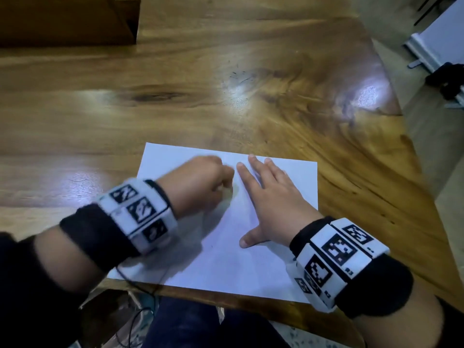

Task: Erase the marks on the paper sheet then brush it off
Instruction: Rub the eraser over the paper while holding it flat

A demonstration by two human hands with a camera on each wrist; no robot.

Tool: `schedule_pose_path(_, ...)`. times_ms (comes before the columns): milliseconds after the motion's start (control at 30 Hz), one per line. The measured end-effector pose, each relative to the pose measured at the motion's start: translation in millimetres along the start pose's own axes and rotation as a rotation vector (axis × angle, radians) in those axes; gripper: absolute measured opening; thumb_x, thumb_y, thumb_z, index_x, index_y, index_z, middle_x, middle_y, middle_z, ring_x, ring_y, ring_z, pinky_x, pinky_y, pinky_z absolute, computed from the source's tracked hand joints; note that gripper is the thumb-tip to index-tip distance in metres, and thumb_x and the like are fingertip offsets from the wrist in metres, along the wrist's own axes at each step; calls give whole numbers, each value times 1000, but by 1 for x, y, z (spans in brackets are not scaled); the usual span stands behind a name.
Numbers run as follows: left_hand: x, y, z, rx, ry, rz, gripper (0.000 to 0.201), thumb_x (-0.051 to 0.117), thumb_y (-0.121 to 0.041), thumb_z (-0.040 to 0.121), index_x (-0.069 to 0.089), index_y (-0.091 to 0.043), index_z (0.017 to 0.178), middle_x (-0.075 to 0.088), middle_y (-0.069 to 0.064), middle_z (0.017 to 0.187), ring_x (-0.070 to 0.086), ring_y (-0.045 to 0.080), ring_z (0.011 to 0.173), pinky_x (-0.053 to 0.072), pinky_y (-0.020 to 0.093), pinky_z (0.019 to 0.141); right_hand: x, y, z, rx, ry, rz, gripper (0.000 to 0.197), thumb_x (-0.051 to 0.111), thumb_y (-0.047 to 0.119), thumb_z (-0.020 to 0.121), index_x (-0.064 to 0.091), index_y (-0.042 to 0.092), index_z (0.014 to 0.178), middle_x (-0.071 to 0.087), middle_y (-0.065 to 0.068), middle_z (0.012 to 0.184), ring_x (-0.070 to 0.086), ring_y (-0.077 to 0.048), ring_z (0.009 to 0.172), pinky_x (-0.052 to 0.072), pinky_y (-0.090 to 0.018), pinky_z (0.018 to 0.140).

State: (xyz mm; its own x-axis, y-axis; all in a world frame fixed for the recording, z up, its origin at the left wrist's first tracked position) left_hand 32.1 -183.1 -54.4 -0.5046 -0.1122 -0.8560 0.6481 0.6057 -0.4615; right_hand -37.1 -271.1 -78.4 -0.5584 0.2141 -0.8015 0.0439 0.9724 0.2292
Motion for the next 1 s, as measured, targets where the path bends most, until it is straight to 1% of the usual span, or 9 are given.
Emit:
schedule_pose_path(100,0,6,-2,-3,-79,-44,5,54,-15,78,57,-14,74,47,3,75,43,22,68,27,25,61,0,0,0,2,14,0,134,78,56,64,-22,25,147,-31,2,154,-26,-22,142,-5,-38,118)
schedule_pose_path(167,15,-4,-28,62,-17,-102,13,47,-24,76,55,-17,68,40,-3,69,42,17,62,25,23,57,0,-1,-1,4,19,9,134,78,56,64,-22,24,147,-31,2,154,-26,-22,142,-6,-38,118)
schedule_pose_path(300,35,-10,-62,145,145,-139,16,50,-30,79,61,-18,79,40,-12,69,44,10,65,34,23,62,1,0,-1,3,19,2,133,77,56,64,-22,23,147,-32,2,153,-27,-23,141,-7,-38,118)
schedule_pose_path(433,0,3,-20,16,-43,-81,8,58,-21,78,59,-14,74,44,-1,72,49,23,68,34,26,63,1,0,0,5,21,-3,134,77,57,64,-23,24,147,-32,2,153,-27,-23,142,-7,-38,118)
schedule_pose_path(533,1,3,-14,2,-109,-93,8,59,-20,79,59,-15,72,46,2,74,48,24,68,29,24,61,1,-1,0,7,26,12,134,78,56,64,-23,25,147,-33,3,153,-27,-22,141,-8,-37,118)
schedule_pose_path(600,13,-7,-36,88,-38,-143,15,57,-22,78,54,-19,64,43,-2,68,45,19,60,28,23,56,1,0,-1,5,26,25,134,78,55,64,-22,25,147,-32,3,153,-27,-21,141,-8,-37,118)
schedule_pose_path(733,33,-15,-65,108,173,-208,9,57,-21,78,62,-20,71,41,-10,69,43,6,61,34,11,60,0,0,-2,5,33,35,133,79,54,64,-21,25,147,-32,4,153,-28,-21,141,-9,-36,117)
schedule_pose_path(900,3,1,-15,1,-53,-83,5,59,-18,79,60,-14,76,47,1,74,48,22,69,32,25,63,1,0,-1,6,37,31,133,78,55,64,-23,26,147,-34,4,152,-28,-21,141,-10,-36,117)
schedule_pose_path(1000,17,-1,-24,24,-25,-49,7,57,-16,77,58,-13,71,47,0,69,47,22,62,33,24,58,1,-1,-2,7,48,33,134,78,55,64,-23,26,147,-34,4,152,-29,-21,141,-9,-36,117)
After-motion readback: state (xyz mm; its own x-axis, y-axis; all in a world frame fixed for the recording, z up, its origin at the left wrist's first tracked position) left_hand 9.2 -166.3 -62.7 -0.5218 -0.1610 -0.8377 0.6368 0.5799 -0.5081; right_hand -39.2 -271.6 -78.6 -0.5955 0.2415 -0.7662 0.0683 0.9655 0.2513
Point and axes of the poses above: each hand's wrist, its own z-axis towards the middle knuckle, its own x-axis out of the palm, y = z × x, the point moved 6 cm from there along z, towards the middle knuckle
